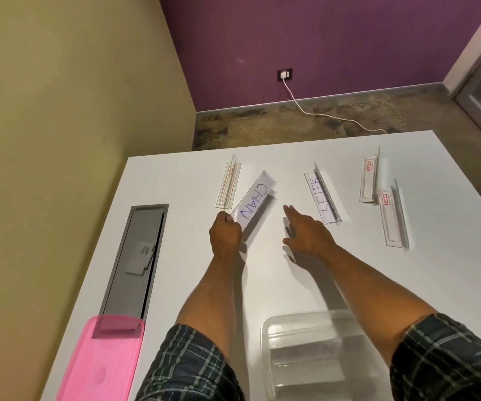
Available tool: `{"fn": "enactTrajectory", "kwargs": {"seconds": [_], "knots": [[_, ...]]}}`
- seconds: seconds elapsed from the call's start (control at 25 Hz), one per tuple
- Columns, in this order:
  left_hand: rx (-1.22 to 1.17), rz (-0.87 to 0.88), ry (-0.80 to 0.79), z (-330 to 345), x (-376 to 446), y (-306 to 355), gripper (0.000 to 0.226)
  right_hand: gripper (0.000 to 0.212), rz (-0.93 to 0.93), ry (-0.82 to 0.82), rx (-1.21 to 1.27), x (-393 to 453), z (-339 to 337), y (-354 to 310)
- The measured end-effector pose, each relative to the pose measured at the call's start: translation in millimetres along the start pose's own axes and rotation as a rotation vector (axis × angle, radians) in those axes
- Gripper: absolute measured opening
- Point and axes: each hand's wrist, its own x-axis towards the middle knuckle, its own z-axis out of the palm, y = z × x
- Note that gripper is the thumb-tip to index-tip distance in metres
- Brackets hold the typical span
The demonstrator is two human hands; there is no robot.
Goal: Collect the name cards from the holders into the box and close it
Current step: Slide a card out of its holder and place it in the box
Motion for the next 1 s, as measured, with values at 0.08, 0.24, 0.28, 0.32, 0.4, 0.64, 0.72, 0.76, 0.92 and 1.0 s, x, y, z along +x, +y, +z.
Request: {"fn": "enactTrajectory", "kwargs": {"seconds": [0.08, 0.24, 0.28, 0.32, 0.4, 0.64, 0.72, 0.76, 0.92, 1.0], "knots": [[0.025, 0.002, -0.044, -8.9, -14.7, -0.9, 0.017, 0.098, 0.004, 0.033, -0.002, -21.6, -8.7, 8.5], [-0.022, 0.029, -0.205, -28.0, -55.2, 3.4, 0.012, 0.102, -0.036, 0.077, -0.112, -68.4, -21.7, 20.9], [-0.042, 0.029, -0.244, -31.0, -64.0, 3.6, 0.013, 0.103, -0.059, 0.102, -0.161, -79.5, -23.1, 24.3], [-0.061, 0.018, -0.278, -33.4, -72.1, 3.9, 0.016, 0.104, -0.087, 0.130, -0.214, -89.6, -23.5, 27.7], [-0.077, -0.021, -0.328, -35.0, -83.1, 4.6, 0.014, 0.106, -0.153, 0.164, -0.318, -107.4, -24.0, 35.7], [-0.003, -0.076, -0.349, -47.6, -118.4, 13.3, 0.028, 0.093, -0.323, 0.272, -0.434, -156.0, -25.1, 46.5], [0.010, -0.104, -0.368, -51.7, -130.8, 12.8, 0.028, 0.081, -0.396, 0.306, -0.427, -169.1, -26.0, 46.1], [0.006, -0.114, -0.391, -54.1, -136.2, 12.3, 0.026, 0.074, -0.446, 0.327, -0.421, -174.8, -27.8, 46.4], [-0.076, -0.188, -0.584, -60.6, -161.9, -1.3, 0.020, 0.064, -0.616, 0.279, -0.381, -199.7, -30.4, 51.3], [-0.089, -0.243, -0.678, -61.6, -175.7, -10.2, 0.019, 0.064, -0.632, 0.208, -0.348, -210.5, -28.8, 54.3]]}}
